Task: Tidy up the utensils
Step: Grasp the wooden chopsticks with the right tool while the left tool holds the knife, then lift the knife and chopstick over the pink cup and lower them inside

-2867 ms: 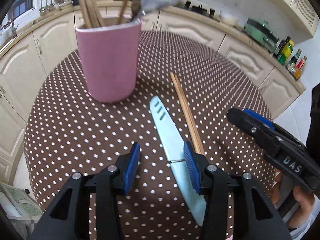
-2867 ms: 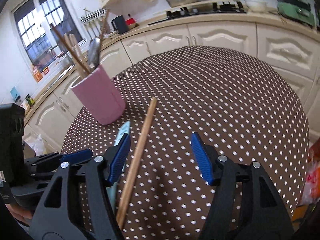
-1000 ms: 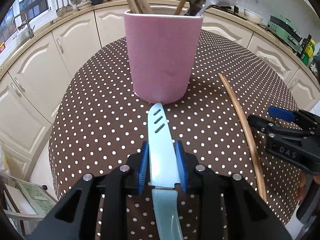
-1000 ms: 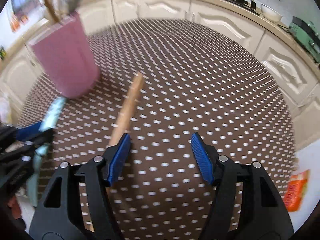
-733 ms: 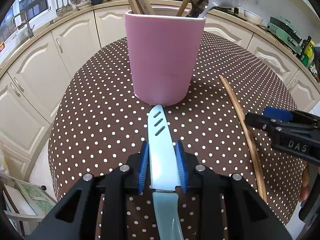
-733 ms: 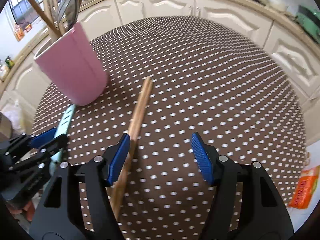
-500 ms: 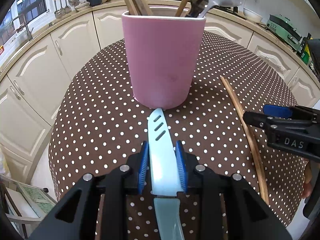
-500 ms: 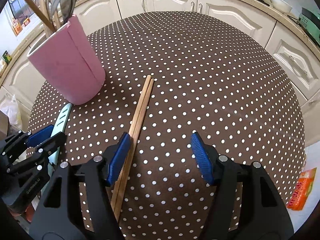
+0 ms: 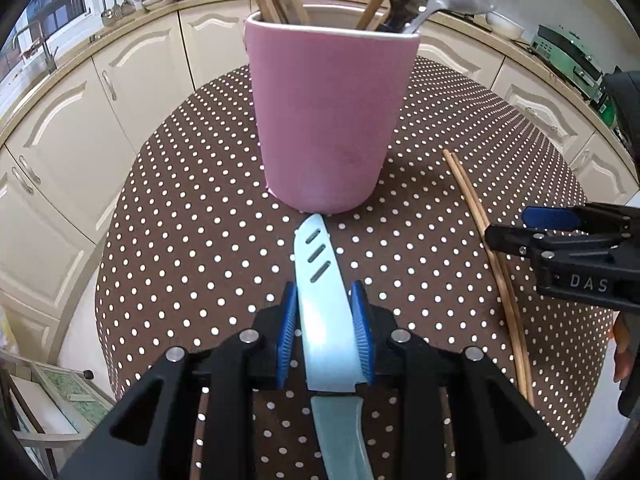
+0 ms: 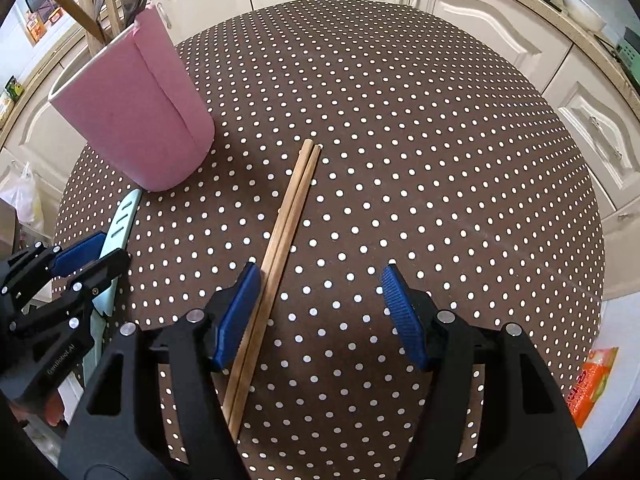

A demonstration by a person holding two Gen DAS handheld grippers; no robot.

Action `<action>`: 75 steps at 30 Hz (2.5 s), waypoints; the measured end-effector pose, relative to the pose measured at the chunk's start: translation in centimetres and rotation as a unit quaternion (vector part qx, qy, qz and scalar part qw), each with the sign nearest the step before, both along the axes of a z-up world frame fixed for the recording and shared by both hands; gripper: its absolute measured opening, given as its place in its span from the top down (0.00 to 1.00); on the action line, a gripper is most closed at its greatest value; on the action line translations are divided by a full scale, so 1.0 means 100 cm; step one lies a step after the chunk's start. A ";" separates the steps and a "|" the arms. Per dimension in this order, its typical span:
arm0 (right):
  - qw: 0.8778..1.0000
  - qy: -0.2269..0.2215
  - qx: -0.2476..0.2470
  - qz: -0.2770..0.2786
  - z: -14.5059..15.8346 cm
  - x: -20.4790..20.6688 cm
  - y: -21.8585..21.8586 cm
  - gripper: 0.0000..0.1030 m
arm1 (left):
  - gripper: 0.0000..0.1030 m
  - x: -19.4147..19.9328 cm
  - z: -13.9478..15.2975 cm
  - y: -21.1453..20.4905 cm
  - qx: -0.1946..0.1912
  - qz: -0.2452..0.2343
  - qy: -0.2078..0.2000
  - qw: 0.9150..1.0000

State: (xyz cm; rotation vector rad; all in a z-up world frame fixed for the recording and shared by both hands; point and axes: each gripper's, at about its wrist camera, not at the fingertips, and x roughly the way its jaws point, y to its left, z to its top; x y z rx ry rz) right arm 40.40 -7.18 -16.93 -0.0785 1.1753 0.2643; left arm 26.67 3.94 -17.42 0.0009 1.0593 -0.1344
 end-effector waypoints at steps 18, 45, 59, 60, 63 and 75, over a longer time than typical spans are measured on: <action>1.000 -0.001 -0.009 -0.003 -0.003 -0.003 -0.011 0.40 | 0.68 0.000 0.000 -0.002 0.009 -0.009 0.008 1.000; 0.998 -0.043 0.021 0.034 0.013 -0.074 0.030 0.94 | 0.76 -0.001 0.000 0.007 0.001 -0.001 0.006 1.000; 0.978 -0.140 0.146 0.042 0.065 -0.122 -0.007 0.95 | 0.76 -0.053 0.049 0.019 -0.066 -0.006 -0.113 0.991; 0.975 -0.152 0.159 0.042 0.070 -0.128 -0.008 0.95 | 0.76 -0.056 0.054 0.020 -0.070 -0.006 -0.124 0.990; 0.966 -0.173 0.185 0.043 0.080 -0.135 -0.015 0.95 | 0.77 -0.067 0.070 0.024 -0.084 -0.008 -0.163 0.983; 0.938 -0.255 0.230 0.049 0.117 -0.134 -0.014 0.95 | 0.77 -0.077 0.106 0.028 -0.114 -0.020 -0.242 0.963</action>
